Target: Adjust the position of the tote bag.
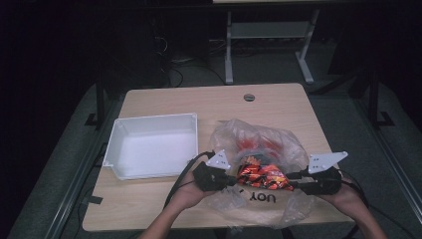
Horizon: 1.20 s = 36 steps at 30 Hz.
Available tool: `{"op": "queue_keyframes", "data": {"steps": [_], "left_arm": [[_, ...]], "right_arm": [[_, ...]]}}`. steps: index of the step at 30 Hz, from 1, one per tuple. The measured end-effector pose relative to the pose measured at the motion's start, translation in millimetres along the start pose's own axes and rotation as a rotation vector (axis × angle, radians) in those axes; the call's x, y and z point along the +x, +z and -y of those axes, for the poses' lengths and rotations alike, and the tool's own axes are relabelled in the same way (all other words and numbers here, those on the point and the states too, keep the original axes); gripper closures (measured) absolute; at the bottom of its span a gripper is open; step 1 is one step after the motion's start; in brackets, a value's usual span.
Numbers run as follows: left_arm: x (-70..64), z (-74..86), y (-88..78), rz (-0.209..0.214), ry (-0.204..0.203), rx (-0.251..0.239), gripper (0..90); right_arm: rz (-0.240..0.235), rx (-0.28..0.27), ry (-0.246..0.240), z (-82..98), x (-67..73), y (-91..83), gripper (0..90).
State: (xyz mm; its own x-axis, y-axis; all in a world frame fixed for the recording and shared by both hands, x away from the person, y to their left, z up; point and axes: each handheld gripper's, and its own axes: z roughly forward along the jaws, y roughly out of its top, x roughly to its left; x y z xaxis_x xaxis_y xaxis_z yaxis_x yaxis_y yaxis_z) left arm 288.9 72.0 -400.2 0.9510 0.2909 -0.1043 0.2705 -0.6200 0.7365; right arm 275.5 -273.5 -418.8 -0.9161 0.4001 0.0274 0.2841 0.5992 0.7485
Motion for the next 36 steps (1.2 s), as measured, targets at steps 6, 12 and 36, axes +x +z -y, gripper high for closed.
{"op": "queue_keyframes", "data": {"steps": [6, 12, 36], "left_arm": [[2.0, -6.0, -11.7, -0.013, -0.003, -0.031, 89.7], [3.4, -9.1, -18.2, -0.020, -0.002, -0.051, 89.7], [6.3, -20.6, -23.7, -0.018, -0.024, -0.097, 89.6]], "right_arm": [[-0.002, -0.025, -0.020, -5.1, 3.9, -8.4, 63.0], [0.000, -0.040, -0.035, -8.5, 7.3, -14.0, 60.7], [0.058, -0.076, -0.124, -22.7, 21.0, -22.9, 54.7]]}}
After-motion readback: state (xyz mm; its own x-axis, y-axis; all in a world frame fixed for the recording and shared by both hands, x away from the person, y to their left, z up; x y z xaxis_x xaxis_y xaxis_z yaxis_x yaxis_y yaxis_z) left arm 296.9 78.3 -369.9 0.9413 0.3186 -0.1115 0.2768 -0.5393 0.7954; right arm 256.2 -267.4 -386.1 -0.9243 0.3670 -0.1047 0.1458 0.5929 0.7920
